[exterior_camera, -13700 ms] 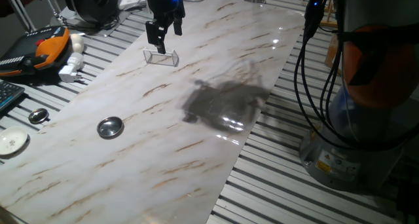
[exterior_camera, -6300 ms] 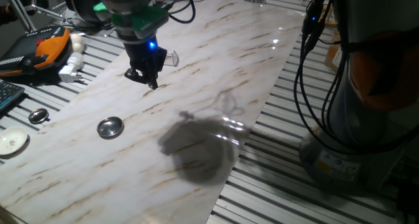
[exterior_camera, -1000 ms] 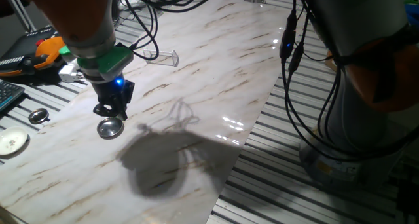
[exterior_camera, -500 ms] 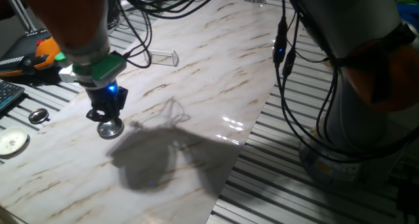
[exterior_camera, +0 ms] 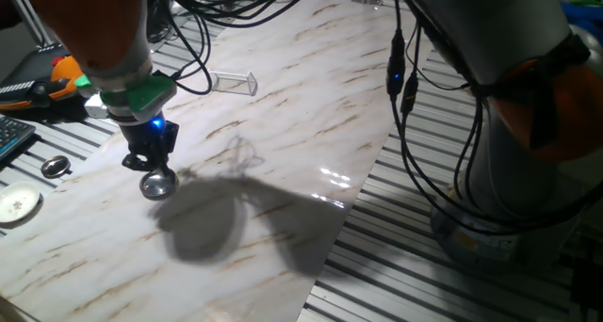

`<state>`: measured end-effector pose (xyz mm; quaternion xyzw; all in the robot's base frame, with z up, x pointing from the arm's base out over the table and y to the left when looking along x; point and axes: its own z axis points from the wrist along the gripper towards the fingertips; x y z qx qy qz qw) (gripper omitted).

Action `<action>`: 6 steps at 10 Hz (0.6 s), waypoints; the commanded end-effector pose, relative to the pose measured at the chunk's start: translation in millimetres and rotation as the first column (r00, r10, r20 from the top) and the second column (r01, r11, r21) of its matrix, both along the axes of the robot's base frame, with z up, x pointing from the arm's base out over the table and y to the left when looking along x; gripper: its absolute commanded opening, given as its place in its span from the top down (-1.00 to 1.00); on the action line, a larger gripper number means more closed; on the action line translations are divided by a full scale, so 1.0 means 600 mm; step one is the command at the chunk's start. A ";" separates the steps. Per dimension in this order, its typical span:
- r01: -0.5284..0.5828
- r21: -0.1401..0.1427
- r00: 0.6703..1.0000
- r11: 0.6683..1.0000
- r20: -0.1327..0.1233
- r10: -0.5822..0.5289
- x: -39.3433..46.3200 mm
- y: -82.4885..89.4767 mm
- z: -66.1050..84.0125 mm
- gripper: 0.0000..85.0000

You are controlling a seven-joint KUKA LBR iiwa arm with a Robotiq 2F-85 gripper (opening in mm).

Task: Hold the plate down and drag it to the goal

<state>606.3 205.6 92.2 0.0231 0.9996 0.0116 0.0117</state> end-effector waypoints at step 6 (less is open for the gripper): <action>-0.014 0.002 1.000 1.000 -0.002 0.014 0.013 -0.029 -0.017 1.00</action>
